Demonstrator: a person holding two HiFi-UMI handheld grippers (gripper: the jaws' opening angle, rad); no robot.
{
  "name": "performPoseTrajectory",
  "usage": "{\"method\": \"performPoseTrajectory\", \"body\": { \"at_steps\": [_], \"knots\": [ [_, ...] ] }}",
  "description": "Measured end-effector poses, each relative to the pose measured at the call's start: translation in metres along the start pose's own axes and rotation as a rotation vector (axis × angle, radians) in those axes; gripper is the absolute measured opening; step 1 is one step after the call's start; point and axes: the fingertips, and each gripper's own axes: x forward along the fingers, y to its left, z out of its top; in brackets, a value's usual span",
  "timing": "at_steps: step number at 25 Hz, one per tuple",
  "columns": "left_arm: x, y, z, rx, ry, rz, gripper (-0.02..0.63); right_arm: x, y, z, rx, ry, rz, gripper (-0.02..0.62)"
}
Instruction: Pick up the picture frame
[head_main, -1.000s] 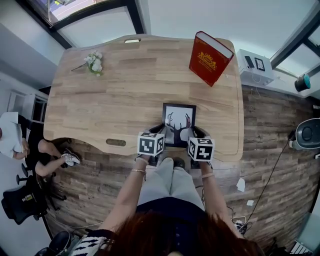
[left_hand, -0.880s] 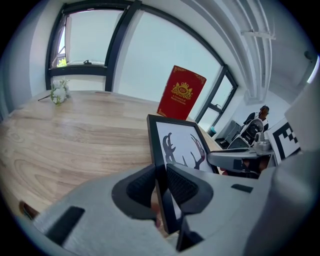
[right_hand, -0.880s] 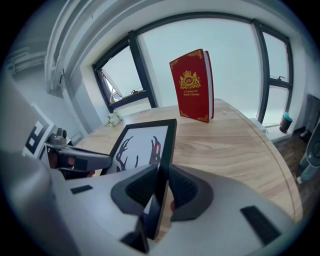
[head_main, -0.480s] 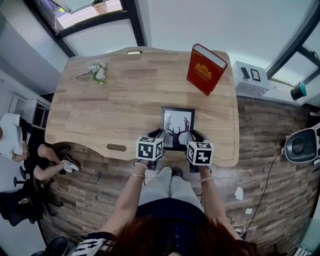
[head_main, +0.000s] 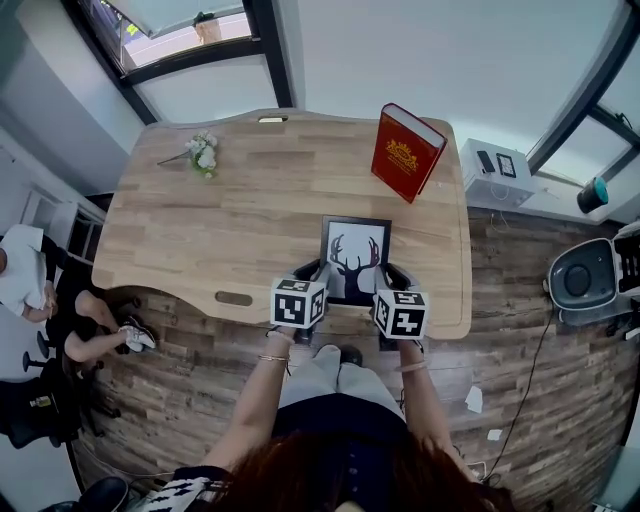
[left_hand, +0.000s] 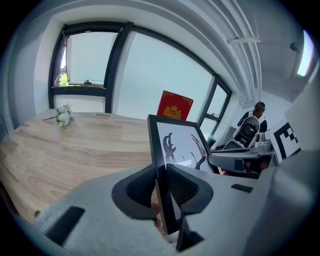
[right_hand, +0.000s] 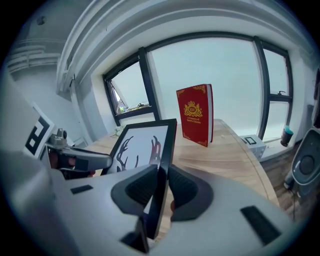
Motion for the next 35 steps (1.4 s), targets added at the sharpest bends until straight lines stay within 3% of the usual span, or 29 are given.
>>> {"method": "performPoseTrajectory", "body": {
  "at_steps": [35],
  "knots": [
    [-0.097, -0.059, 0.049, 0.077, -0.223, 0.07, 0.083, -0.102, 0.021, 0.055, -0.089, -0.21, 0.036, 0.074]
  ]
}}
